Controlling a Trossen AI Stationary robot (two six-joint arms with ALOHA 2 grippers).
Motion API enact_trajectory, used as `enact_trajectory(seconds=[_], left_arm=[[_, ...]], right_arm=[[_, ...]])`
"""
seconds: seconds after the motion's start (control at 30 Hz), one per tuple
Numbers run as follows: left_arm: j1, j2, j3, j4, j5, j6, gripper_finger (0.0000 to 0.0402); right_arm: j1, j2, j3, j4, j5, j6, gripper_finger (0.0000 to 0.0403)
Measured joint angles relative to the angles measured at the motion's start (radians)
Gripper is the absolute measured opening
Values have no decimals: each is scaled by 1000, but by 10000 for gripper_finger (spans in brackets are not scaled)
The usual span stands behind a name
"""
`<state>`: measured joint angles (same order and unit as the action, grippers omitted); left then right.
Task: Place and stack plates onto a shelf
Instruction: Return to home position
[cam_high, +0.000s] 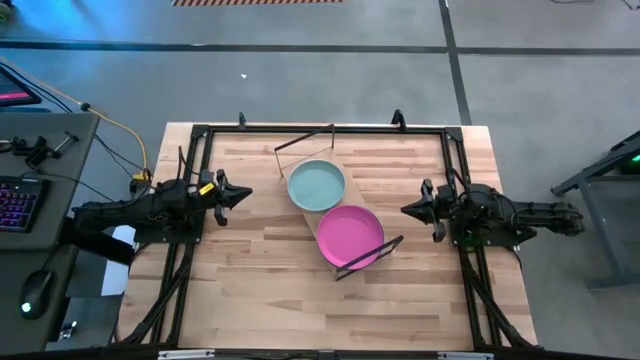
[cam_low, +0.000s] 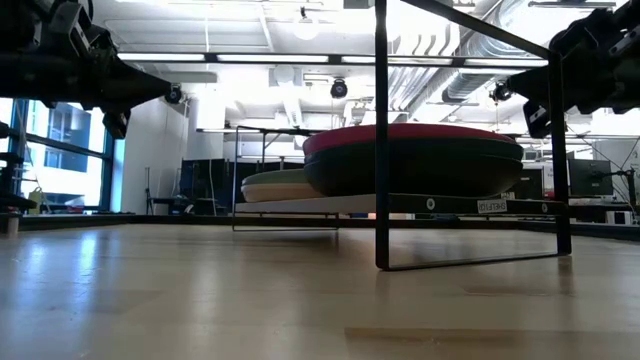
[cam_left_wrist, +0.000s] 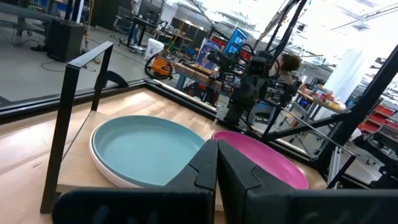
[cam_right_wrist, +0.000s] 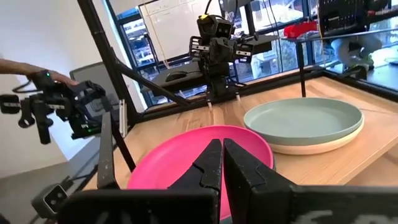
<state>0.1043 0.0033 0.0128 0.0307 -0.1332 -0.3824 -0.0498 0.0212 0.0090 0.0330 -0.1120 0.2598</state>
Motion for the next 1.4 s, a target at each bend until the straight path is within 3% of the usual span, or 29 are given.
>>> enact_trajectory(seconds=[0.43, 0.7, 0.97, 1.4], left_arm=[[-1, -1, -1, 0, 0, 1, 1], [-50, 0, -1, -21, 125, 394, 1], [-82, 0, -1, -20, 122, 311, 1], [-82, 1, -1, -19, 121, 307, 1]], right_arm=[[0, 0, 0, 0, 0, 29, 0], [0, 0, 0, 0, 0, 28, 0], [0, -1, -1, 0, 0, 28, 0], [0, -1, -1, 0, 0, 28, 0]])
